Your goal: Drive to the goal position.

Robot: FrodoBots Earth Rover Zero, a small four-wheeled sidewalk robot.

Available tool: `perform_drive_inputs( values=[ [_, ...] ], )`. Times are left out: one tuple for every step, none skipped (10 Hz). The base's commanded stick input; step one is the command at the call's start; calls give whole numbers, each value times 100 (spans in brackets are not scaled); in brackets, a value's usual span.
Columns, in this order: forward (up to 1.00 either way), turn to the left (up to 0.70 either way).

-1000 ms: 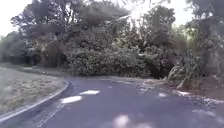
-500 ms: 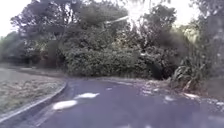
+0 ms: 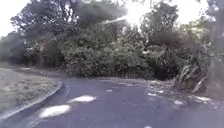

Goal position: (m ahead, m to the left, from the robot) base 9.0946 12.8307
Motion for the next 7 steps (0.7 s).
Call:
perform_drive_inputs(
  values=[
    [70, 3],
    [70, 0],
    [70, 0],
    [70, 0],
    [70, 7],
    [70, 14],
    [70, 14]
  ],
)
